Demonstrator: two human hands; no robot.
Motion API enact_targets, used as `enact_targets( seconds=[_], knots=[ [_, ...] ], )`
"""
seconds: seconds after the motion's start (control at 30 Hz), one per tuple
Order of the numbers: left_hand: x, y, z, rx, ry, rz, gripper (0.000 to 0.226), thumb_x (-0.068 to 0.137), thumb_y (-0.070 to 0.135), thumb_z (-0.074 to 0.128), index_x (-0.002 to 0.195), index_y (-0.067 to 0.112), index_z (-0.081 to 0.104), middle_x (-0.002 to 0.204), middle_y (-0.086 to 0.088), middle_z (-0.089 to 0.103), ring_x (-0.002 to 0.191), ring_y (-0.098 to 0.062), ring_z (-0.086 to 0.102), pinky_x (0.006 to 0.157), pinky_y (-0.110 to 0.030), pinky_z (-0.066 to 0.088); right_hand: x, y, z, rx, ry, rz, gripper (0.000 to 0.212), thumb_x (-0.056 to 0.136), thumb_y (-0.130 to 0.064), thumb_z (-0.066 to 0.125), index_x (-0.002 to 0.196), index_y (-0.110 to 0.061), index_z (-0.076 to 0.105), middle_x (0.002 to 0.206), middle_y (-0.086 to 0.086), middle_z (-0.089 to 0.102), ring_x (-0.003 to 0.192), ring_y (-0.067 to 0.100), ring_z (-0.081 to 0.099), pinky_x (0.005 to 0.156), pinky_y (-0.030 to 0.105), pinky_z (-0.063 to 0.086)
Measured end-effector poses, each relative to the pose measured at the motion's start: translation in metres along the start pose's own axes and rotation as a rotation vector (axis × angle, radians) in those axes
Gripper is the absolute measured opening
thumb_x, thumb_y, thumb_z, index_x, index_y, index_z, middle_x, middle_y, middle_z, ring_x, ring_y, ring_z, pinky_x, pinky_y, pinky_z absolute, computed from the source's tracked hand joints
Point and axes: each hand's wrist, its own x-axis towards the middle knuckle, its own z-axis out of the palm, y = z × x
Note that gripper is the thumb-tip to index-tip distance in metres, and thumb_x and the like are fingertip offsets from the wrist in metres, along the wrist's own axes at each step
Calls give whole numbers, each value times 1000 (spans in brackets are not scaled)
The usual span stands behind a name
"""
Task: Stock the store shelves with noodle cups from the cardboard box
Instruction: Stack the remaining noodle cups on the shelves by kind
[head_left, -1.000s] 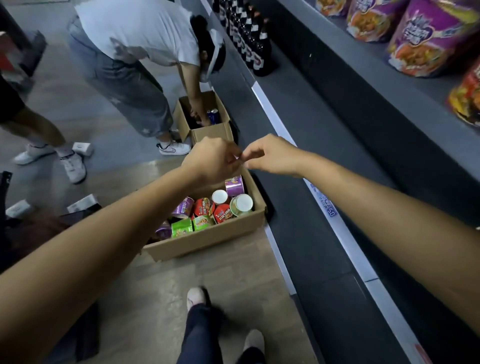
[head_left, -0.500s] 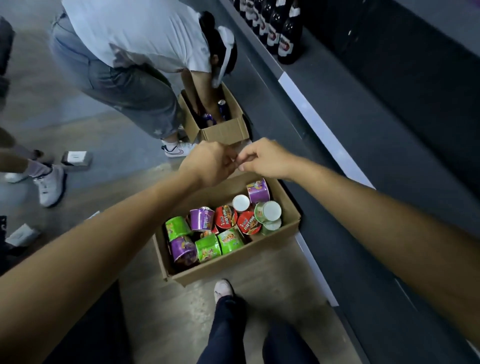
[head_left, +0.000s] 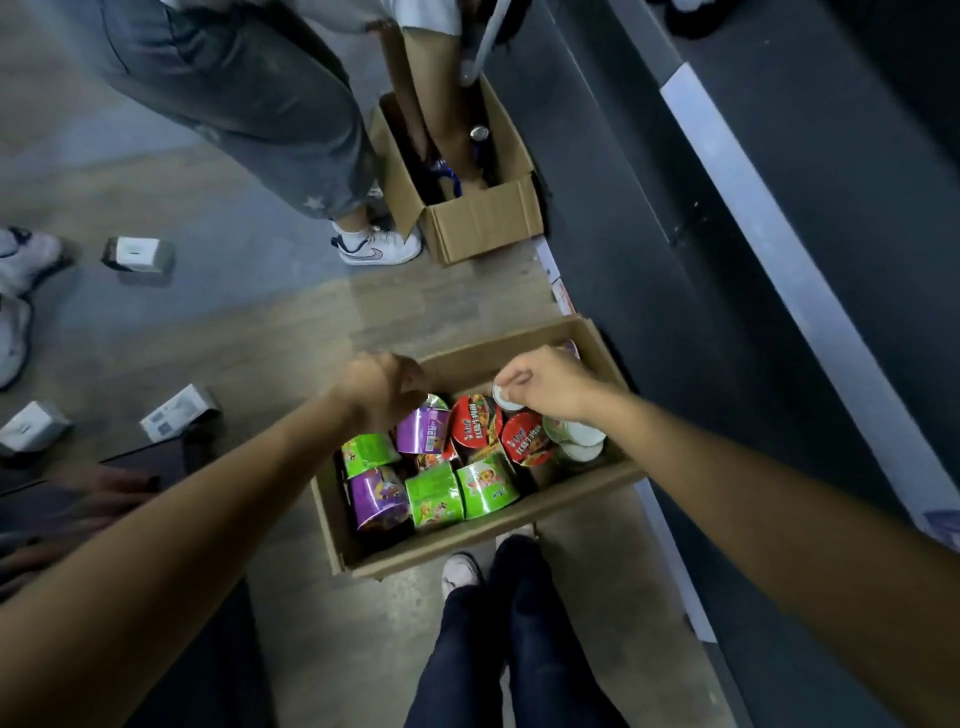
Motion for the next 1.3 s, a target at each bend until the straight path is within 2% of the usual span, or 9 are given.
enact_targets(
  seconds=[0.3, 0.57, 0.73, 0.9, 0.97, 1.03, 1.1, 1.2, 1.3],
  knots=[
    [65, -95, 121, -81, -141, -147, 46, 91, 29, 58, 134, 15, 52, 130, -11, 59, 117, -28, 56, 95, -31, 42, 121, 69, 81, -127, -100, 107, 37, 87, -26, 65, 124, -20, 62, 125, 1, 63, 118, 18, 56, 99, 28, 44],
    [132, -165, 237, -150, -188, -167, 61, 94, 28, 53, 147, 11, 28, 150, -15, 31, 137, -28, 34, 106, -31, 32, 224, 111, 188, -161, -79, 68, 48, 90, -23, 62, 135, -15, 50, 133, 8, 55, 123, 25, 49, 93, 25, 36],
    [183, -190, 291, -209, -125, -183, 57, 93, 19, 52, 144, 6, 31, 147, -19, 32, 133, -33, 36, 107, -31, 31, 289, 136, 240, -177, -59, 5, 50, 90, -22, 61, 138, -15, 47, 140, 5, 50, 128, 24, 45, 102, 26, 33],
    [223, -209, 331, -193, -125, -192, 57, 94, 13, 46, 148, 11, 27, 158, -11, 16, 141, -27, 30, 111, -30, 29, 332, 155, 269, -174, -104, 8, 57, 94, -28, 55, 146, -21, 34, 151, 4, 36, 137, 23, 34, 107, 25, 27],
    [230, -212, 339, -196, -105, -188, 57, 92, 10, 47, 147, 14, 30, 156, -11, 23, 137, -29, 36, 106, -29, 30, 342, 162, 274, -153, -122, 21, 59, 95, -32, 54, 148, -22, 30, 153, 4, 31, 139, 23, 30, 109, 25, 25],
    [233, -213, 342, -220, -54, -182, 49, 91, 16, 48, 140, 14, 42, 144, -15, 42, 127, -32, 46, 98, -30, 34, 350, 170, 278, -145, -149, 18, 59, 94, -34, 55, 147, -22, 33, 153, 3, 32, 140, 23, 30, 109, 25, 25],
    [234, -212, 343, -246, 3, -192, 42, 90, 27, 50, 130, 17, 54, 128, -15, 57, 115, -34, 54, 89, -31, 39, 354, 177, 282, -114, -163, 22, 52, 93, -36, 56, 142, -25, 43, 147, 1, 42, 133, 22, 40, 104, 23, 32],
    [236, -210, 338, -266, 47, -246, 28, 89, 28, 61, 116, 22, 67, 112, -13, 68, 104, -31, 62, 80, -31, 44, 350, 181, 285, 15, -158, 30, 38, 94, -29, 56, 132, -25, 56, 135, 1, 56, 122, 20, 52, 94, 20, 40],
    [231, -204, 331, -328, 37, -209, 34, 80, 39, 56, 105, 24, 74, 102, -8, 72, 97, -27, 67, 77, -30, 48, 341, 184, 278, 34, -167, 14, 35, 94, -26, 57, 128, -19, 60, 131, 3, 59, 122, 20, 53, 100, 22, 39]
  ],
)
